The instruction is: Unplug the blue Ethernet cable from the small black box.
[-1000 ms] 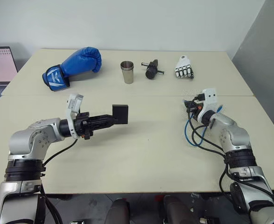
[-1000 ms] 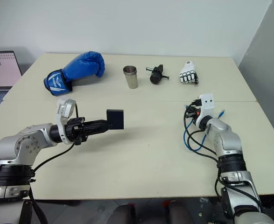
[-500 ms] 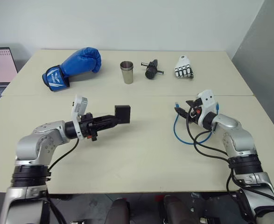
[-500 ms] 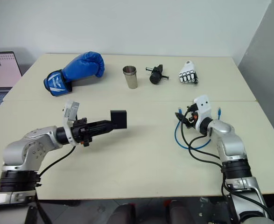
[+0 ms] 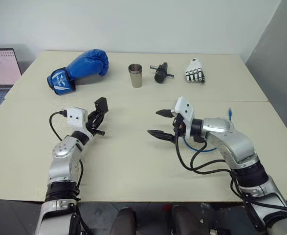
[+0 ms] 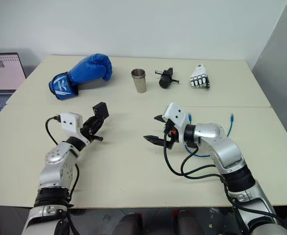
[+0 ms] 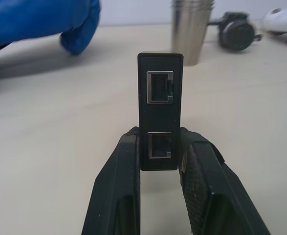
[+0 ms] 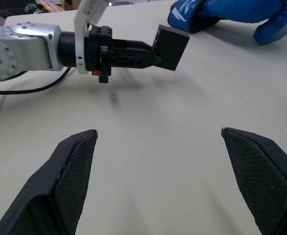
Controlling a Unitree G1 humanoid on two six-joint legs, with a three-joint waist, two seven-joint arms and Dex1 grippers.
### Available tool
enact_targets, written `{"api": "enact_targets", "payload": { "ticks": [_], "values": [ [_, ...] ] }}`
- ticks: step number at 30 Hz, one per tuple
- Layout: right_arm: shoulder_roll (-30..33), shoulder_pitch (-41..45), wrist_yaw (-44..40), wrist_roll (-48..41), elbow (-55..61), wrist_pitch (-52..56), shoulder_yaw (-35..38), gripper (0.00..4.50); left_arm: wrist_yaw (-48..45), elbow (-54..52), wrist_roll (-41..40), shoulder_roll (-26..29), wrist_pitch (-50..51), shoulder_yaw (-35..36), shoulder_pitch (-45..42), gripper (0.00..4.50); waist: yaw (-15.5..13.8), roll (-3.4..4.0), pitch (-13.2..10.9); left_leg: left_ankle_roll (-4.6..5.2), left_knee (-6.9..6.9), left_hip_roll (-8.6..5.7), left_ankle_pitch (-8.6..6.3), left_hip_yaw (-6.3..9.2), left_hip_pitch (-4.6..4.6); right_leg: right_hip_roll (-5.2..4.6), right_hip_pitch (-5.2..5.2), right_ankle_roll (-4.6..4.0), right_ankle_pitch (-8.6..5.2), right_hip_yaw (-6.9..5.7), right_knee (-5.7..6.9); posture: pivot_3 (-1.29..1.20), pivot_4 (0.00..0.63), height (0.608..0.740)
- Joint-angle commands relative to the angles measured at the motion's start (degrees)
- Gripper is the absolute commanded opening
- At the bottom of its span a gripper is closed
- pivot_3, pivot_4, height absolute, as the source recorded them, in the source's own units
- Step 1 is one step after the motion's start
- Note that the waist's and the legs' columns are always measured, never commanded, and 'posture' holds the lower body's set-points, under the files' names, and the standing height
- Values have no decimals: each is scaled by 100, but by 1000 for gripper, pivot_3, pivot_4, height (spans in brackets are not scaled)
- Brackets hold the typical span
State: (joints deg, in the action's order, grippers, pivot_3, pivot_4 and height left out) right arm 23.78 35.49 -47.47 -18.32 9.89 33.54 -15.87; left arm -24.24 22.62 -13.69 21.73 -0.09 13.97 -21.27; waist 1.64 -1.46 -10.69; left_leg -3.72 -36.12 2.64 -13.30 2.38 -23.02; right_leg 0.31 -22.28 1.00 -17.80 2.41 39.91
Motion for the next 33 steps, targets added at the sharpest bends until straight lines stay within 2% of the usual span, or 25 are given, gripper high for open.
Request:
{"api": "enact_targets", "payload": {
  "ticks": [1, 10, 18, 19, 22, 33],
  "values": [
    [30, 77, -153, -90, 277, 59, 0, 4304, 385, 96, 82, -32, -52, 158, 91, 771, 4, 0, 0, 0, 0, 1, 0, 0, 0, 0, 0, 0, 0, -1, 0, 0, 150, 740],
    [81, 24, -340, -106, 460, 178, -45, 4304, 458, 124, 54, -1, 677, 55, 323, 771, 21, 3, 3, 0, 0, 2, 0, 1, 14, 4, 9, 0, 0, -1, 6, 0, 150, 740],
    [81, 21, -375, -109, 516, 222, -88, 4304, 361, 47, 30, -11, 856, 24, 386, 771, 23, 6, 6, -1, 1, 2, 0, 0, 19, 4, 13, 0, 0, 1, 7, 0, 150, 740],
    [75, 27, -370, -109, 520, 229, -91, 4304, 361, 25, 16, -7, 863, 44, 395, 1120, 23, 6, 6, 0, 1, 2, 0, 0, 19, 4, 13, 0, 0, 0, 7, 0, 150, 740],
    [63, 35, -360, -108, 522, 240, -98, 4304, 324, -12, -3, 5, 861, 56, 408, 1636, 23, 6, 6, -1, 1, 2, 0, 0, 19, 4, 13, 0, 0, 1, 6, 0, 150, 740],
    [39, 47, -353, -85, 516, 228, -112, 4304, 266, -234, 45, 39, 822, -20, 542, 4108, 26, 6, 6, -1, 1, 2, 0, -2, 19, 4, 13, 0, 0, 3, 6, 0, 150, 740]
  ]
}}
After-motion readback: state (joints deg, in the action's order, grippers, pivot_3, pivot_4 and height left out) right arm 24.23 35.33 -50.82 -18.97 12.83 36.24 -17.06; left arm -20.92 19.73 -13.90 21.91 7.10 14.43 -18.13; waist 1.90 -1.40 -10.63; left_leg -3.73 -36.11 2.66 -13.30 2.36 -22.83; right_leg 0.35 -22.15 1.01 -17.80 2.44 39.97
